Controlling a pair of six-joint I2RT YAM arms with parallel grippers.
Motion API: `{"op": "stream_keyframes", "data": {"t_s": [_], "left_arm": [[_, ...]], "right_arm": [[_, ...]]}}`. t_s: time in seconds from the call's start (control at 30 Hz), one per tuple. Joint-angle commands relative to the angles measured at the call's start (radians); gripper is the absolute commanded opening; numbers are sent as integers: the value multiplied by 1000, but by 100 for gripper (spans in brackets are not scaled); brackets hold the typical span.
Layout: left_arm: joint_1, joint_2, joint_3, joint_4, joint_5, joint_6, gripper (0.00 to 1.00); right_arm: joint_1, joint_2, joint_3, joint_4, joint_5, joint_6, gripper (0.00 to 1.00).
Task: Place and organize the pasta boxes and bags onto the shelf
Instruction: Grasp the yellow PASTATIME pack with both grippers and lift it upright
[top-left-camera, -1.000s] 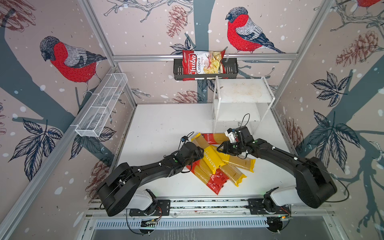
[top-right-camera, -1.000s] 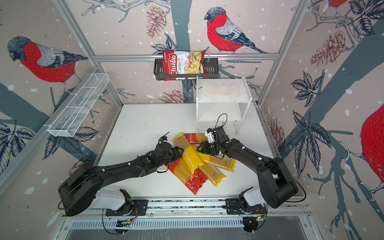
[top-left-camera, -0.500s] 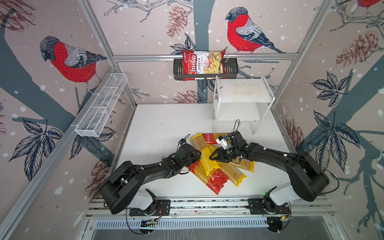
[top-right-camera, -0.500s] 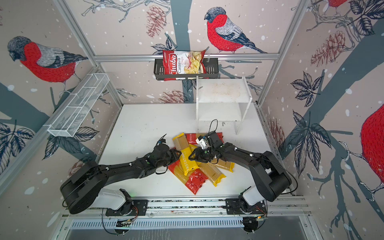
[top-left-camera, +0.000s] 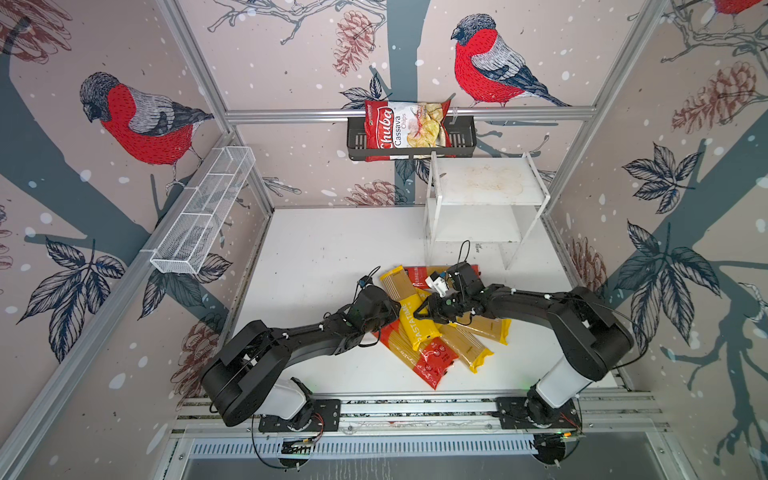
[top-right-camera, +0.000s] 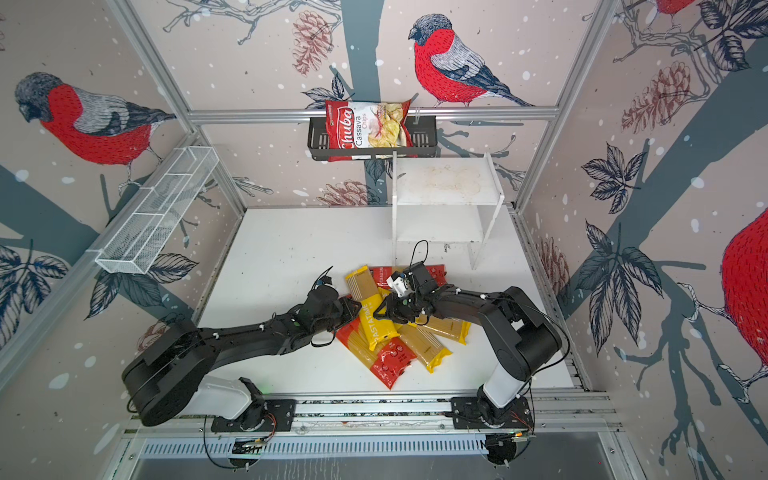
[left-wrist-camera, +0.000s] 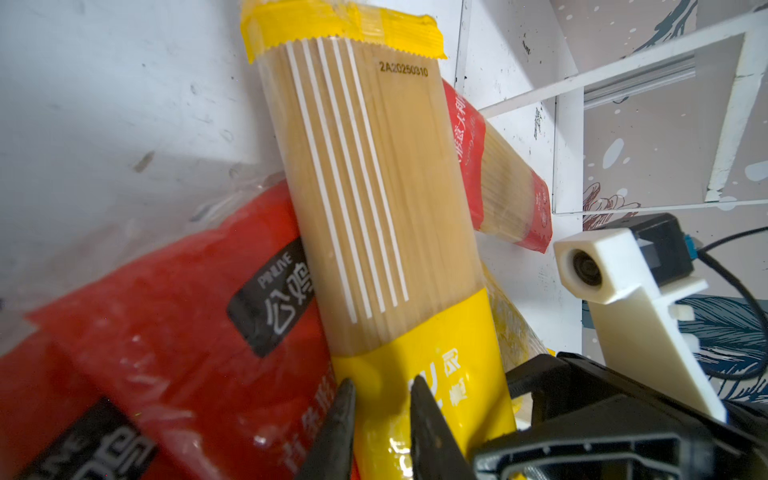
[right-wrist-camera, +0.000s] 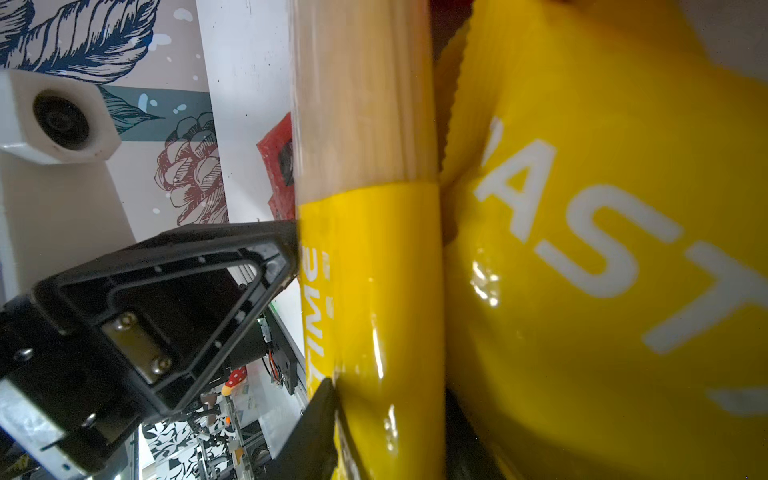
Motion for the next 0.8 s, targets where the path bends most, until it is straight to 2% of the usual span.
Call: {"op": "stream_keyframes", "data": {"t_s": [0.0,0.17,0.23,0.4,0.57,0.63,0.77], "left_arm": [[2,-17,6,8,14,12,24],[13,-97,9,-50,0,15,26],[25,-149,22,-108,-22,29,27],[69,-292,49,-249,-77,91,31],[203,-419,55,-287,32,129,41],[277,-457,41,-239,120,131,49],[360,-501,-17,-109,264,87,57]], "right_arm": [[3,2,-8,79,-30,16,26],[1,-50,-31,130,-48,26,16],[1,-71,-41,149,-55,36,8],[3,-128,-54,198,-72,56,6],[0,-174,-51,244,-89,74,3],[0,-199,-61,291,-98,90,2],[0,-252,-86,371,-105,111,1]]}}
